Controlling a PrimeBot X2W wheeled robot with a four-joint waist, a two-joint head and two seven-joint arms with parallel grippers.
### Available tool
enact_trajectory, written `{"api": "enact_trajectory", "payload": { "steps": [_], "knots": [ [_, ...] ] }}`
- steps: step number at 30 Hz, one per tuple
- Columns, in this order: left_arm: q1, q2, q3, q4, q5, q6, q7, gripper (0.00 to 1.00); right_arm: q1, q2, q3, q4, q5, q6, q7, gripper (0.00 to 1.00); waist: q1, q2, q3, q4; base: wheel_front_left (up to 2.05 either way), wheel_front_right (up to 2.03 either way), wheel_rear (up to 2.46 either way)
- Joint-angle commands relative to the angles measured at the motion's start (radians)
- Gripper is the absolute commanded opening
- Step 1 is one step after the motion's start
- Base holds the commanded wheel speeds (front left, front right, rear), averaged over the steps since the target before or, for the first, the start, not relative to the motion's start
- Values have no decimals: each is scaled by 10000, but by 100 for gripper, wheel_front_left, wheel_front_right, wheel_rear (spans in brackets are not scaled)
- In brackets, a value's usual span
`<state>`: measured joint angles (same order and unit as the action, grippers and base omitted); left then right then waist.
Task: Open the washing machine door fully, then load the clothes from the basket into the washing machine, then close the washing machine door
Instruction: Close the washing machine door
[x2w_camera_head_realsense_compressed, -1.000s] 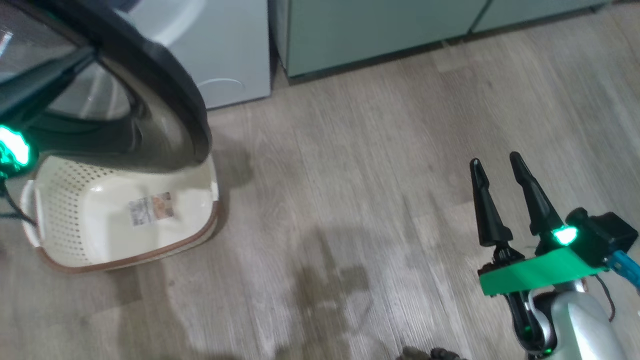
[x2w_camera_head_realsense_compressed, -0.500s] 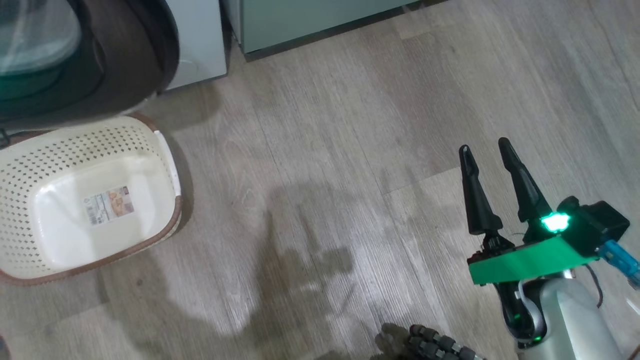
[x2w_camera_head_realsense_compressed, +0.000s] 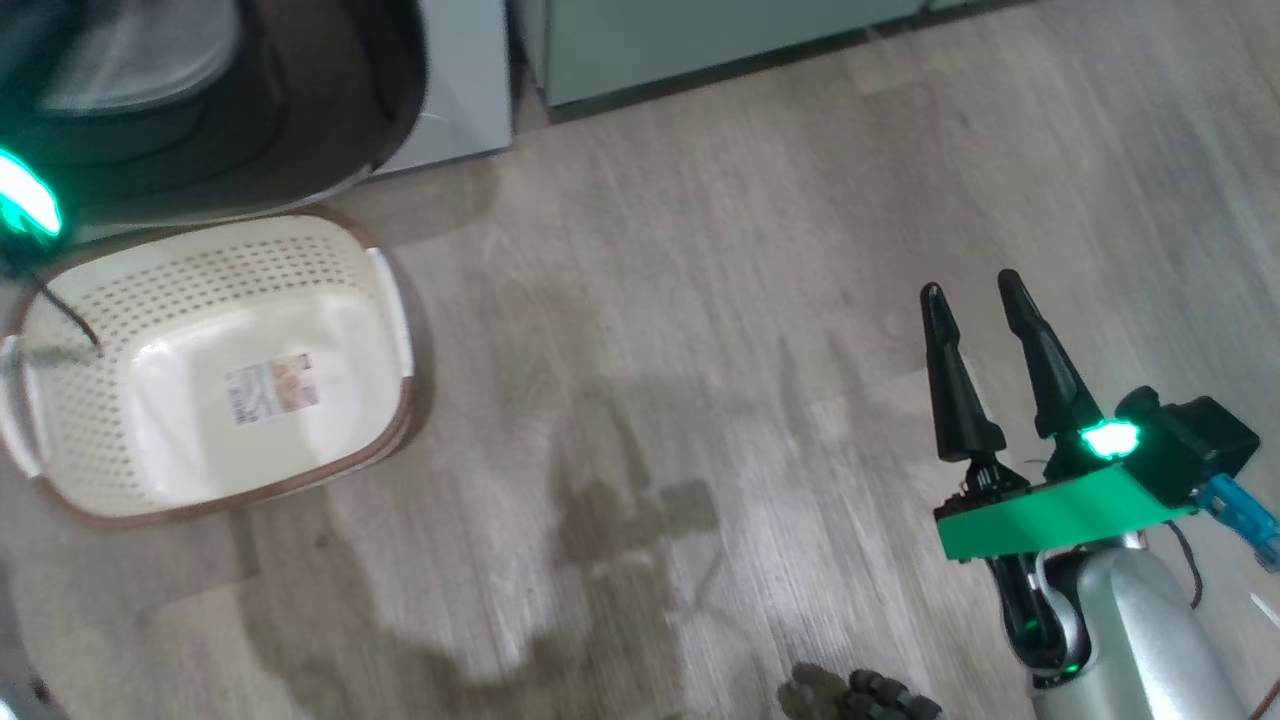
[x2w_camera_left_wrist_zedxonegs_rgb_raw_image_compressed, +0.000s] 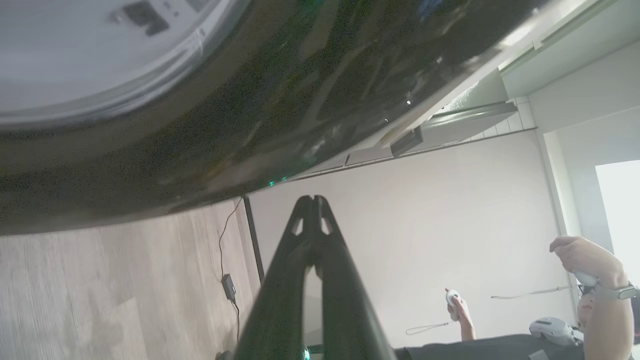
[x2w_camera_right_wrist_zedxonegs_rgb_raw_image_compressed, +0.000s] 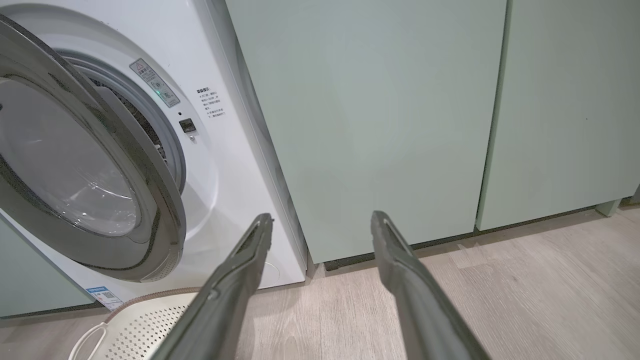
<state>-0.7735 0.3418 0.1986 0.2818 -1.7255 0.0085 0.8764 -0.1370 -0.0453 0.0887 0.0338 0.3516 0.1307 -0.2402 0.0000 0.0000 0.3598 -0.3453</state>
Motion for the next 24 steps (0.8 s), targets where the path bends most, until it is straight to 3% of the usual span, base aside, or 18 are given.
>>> {"api": "enact_trajectory", "payload": {
  "steps": [1,3,5,6,16,24],
  "knots": [
    [471,289,383,-485,-47,-203,59,0,-144,-49,145,-268,-45,0,-120,100,0,0,-177,367,0,0,0],
    [1168,-39,582,-759,-217,-462,-49,0,-138,-49,65,-244,-123,0,-114,100,0,0,-272,691,0,0,0],
    [1871,-379,704,-1014,-353,-657,-107,49,-163,-49,7,-201,-216,0,-66,100,0,0,-384,998,0,0,0],
    [2195,-533,804,-1115,-342,-736,-257,98,-177,-49,-12,-198,-261,0,-28,100,0,0,-422,1138,0,0,0],
    [4710,-2344,1574,-1926,-234,-1324,-1703,100,-161,-49,-274,-52,-588,0,301,100,0,0,-1074,2345,0,0,0],
    [6510,-2886,1440,-3015,-42,-1388,-2853,100,127,-49,-526,67,-703,0,523,100,0,0,-1643,3007,0,0,0]
  ]
}}
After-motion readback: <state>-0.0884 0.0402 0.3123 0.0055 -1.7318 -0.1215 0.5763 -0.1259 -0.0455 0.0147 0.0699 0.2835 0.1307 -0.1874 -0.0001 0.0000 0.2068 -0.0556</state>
